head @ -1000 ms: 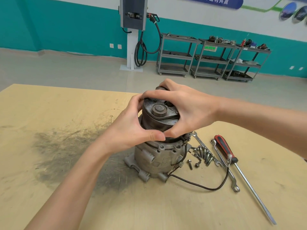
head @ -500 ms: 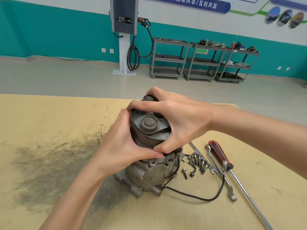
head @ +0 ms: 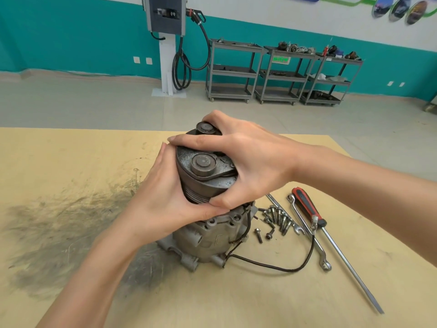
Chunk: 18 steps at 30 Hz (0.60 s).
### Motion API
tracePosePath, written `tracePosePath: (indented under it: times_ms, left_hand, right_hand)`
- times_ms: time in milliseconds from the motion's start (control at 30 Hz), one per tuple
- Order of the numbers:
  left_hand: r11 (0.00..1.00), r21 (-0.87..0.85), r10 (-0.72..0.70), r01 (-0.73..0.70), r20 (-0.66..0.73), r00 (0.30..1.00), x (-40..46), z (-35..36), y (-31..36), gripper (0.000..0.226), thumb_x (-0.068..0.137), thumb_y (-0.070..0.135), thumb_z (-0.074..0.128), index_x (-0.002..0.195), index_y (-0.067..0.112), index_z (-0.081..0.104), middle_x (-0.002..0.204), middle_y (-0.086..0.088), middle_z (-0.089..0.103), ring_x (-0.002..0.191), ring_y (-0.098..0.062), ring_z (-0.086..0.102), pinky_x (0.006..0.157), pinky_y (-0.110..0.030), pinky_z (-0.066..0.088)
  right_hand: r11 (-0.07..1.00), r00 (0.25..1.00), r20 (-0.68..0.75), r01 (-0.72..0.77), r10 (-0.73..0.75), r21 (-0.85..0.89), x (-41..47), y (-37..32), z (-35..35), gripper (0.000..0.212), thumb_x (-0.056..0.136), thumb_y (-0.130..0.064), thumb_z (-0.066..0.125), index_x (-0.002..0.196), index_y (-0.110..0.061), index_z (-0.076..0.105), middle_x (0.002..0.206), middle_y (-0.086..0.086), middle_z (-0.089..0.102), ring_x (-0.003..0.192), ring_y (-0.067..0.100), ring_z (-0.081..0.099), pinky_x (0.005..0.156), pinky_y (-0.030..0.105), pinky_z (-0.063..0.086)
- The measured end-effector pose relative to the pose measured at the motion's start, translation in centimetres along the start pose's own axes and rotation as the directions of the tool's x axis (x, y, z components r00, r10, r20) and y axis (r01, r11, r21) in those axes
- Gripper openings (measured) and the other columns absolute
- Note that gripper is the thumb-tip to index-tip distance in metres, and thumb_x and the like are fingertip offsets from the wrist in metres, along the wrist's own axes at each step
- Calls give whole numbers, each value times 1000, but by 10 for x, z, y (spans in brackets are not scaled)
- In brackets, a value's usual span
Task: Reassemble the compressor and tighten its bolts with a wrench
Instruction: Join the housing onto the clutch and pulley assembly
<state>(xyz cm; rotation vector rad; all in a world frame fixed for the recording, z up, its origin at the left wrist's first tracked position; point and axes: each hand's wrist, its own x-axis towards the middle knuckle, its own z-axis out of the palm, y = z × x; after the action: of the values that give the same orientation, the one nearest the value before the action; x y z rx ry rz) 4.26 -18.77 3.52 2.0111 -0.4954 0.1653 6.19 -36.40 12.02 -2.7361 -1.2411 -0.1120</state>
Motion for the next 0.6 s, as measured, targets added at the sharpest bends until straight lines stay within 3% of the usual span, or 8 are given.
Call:
tracePosePath:
  times_ms: [133,200,300,433,533,600]
  left_hand:
    - [1000,-11,-26,26,41,999,3,-5,-2,108,41,60,81,133,36,30,131,4,53,128,-14,49,105,-41,44]
    - [999,-2,-42,42,88,995,5,-8,-4,112,41,60,83,135,34,29,136,6,51,139,-21,39,113,-46,35]
    - [998,-54,-22,30,141,990,8,-11,-4,117,43,55,83,141,28,26,142,6,46,143,-18,32,119,-49,22]
    - [999,-43,-23,31,160,987,7,-14,2,101,42,55,81,126,50,25,136,20,48,143,-14,32,120,-51,17]
    - [999,16,-32,29,147,989,5,-20,2,96,40,64,79,119,58,25,123,48,42,140,-8,35,120,-52,16]
    - [999,40,-25,20,122,992,1,-26,-6,111,37,79,77,131,54,23,130,49,33,142,-1,28,122,-49,12]
  right_hand:
    - [998,998,6,-58,58,-19,-2,-3,1,96,66,-54,75,150,-40,31,108,7,38,90,18,43,78,29,42]
    - [996,996,0,-87,87,-12,-1,-6,2,95,66,-54,74,150,-42,31,108,8,40,90,20,43,78,32,45]
    - [991,991,5,-135,135,0,1,-10,1,95,64,-58,69,149,-46,29,107,7,40,91,24,46,79,36,48]
    - [988,988,45,-150,151,-29,2,-7,1,91,72,-64,68,150,-45,26,116,7,40,103,25,48,89,35,46]
    - [975,986,-19,-160,165,153,-6,2,-6,79,79,-75,47,149,-44,30,136,2,44,123,16,47,99,27,38]
    - [904,944,-192,-180,270,388,-20,15,-4,67,88,-69,37,147,-37,38,142,-4,47,128,7,46,106,28,39]
